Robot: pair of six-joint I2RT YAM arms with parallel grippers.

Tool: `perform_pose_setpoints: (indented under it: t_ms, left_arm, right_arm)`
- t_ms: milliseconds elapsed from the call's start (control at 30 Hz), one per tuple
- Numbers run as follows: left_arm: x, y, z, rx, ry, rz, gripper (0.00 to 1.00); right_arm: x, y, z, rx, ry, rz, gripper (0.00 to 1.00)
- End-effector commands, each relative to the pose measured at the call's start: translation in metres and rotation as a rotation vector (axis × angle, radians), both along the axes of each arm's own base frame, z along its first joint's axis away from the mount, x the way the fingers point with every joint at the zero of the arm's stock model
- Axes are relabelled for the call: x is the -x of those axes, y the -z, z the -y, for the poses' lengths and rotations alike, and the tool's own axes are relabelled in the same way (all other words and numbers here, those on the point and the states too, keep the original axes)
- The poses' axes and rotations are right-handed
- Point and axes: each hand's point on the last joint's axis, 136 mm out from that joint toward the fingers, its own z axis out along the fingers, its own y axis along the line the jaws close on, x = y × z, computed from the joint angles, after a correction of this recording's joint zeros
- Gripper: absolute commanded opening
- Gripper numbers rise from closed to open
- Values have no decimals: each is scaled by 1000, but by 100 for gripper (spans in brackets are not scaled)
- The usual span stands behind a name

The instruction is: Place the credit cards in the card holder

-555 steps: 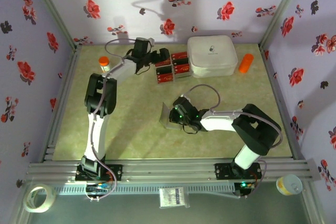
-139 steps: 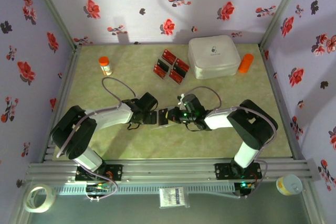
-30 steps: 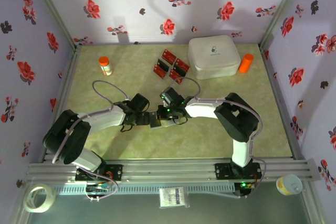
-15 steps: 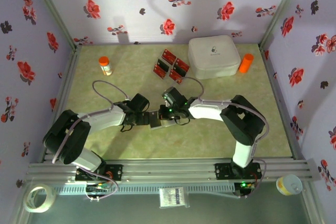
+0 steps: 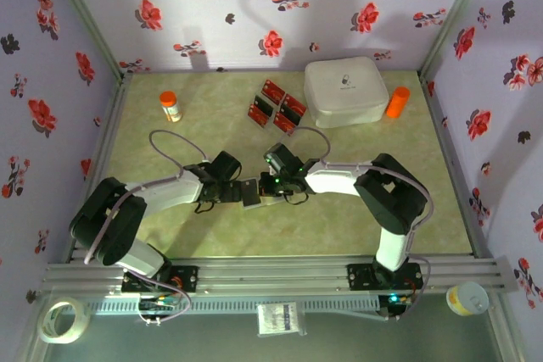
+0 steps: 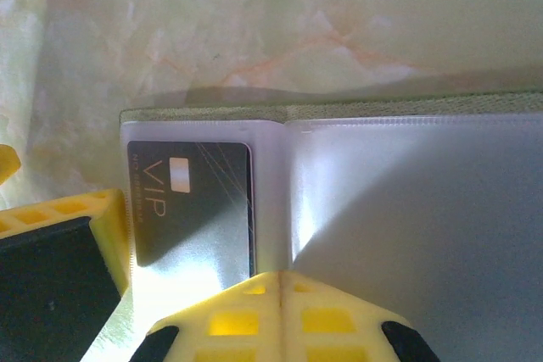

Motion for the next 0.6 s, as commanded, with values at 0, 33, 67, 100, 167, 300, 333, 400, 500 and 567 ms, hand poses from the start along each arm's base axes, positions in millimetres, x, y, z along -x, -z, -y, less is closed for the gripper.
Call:
perform_pose_setpoints:
  t_ms: [0, 33, 67, 100, 167, 300, 333, 400, 500, 567]
  left_arm:
    - [1, 7, -8, -34, 0, -7, 100]
    - [1, 6, -7, -32, 0, -6, 100]
    - [0, 6, -7, -33, -1, -6, 100]
    - [0, 6, -7, -33, -1, -7, 100]
    - [0, 7, -8, -34, -1, -7, 100]
    - [-1, 6, -7, -33, 2, -5, 100]
    - [0, 7, -7, -35, 2, -7, 100]
    - [0, 7, -7, -36, 3, -8, 100]
    - [0, 7, -7, -35, 3, -7, 100]
    - [0, 7, -7, -36, 4, -8, 100]
  right_arm:
    - [7, 9, -5, 9, -12, -23, 0]
    - [8, 9, -7, 5, -16, -24, 0]
    - [8, 9, -9, 2, -19, -26, 0]
    - [8, 9, -10, -2, -20, -28, 0]
    - [8, 7, -14, -12, -23, -31, 0]
    - [10, 5, -18, -26, -30, -37, 0]
    - [9, 2, -19, -32, -31, -33, 0]
    - [8, -4, -19, -38, -33, -25, 0]
    - [4, -20, -14, -37, -33, 5, 0]
    - [-1, -32, -6, -34, -19, 29, 3]
